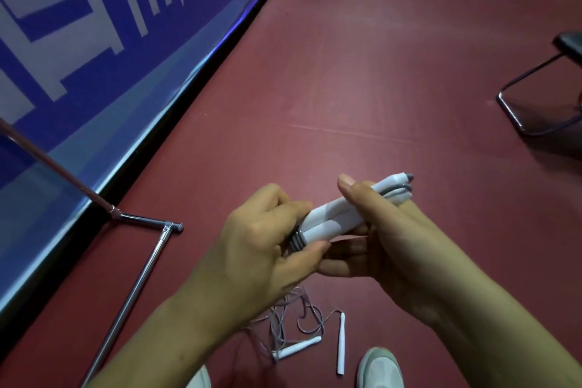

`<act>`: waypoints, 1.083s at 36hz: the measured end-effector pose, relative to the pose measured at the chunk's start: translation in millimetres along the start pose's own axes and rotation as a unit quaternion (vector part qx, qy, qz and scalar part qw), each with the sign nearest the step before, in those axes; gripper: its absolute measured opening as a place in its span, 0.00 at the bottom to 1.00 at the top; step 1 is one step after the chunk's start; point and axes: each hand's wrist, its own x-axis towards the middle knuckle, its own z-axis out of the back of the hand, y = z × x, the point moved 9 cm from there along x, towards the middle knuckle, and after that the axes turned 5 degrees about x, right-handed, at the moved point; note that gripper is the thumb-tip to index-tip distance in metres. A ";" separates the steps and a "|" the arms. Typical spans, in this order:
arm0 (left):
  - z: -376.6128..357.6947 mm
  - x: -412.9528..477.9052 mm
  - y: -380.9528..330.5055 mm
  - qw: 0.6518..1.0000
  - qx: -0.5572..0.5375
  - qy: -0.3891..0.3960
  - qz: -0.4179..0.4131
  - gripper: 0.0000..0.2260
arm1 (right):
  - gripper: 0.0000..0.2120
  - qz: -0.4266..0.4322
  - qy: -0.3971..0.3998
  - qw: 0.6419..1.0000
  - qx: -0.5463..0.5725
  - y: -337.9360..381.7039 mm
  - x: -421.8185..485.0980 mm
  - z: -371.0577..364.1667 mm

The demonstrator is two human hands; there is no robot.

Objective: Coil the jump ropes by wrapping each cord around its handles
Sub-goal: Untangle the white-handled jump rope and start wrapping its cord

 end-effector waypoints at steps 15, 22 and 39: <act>-47.9 -16.6 -0.1 0.844 -0.452 0.183 0.221 0.06 | 0.26 0.112 0.145 0.981 -0.071 21.8 2.2 -8.7; -57.2 -19.8 -5.0 0.794 -0.512 0.238 0.226 0.18 | 0.10 0.078 0.185 0.979 -0.020 20.0 -3.2 -12.4; -45.0 -17.9 17.9 0.919 -0.196 0.153 0.306 0.20 | 0.06 0.079 0.012 0.983 -0.162 3.5 12.4 15.3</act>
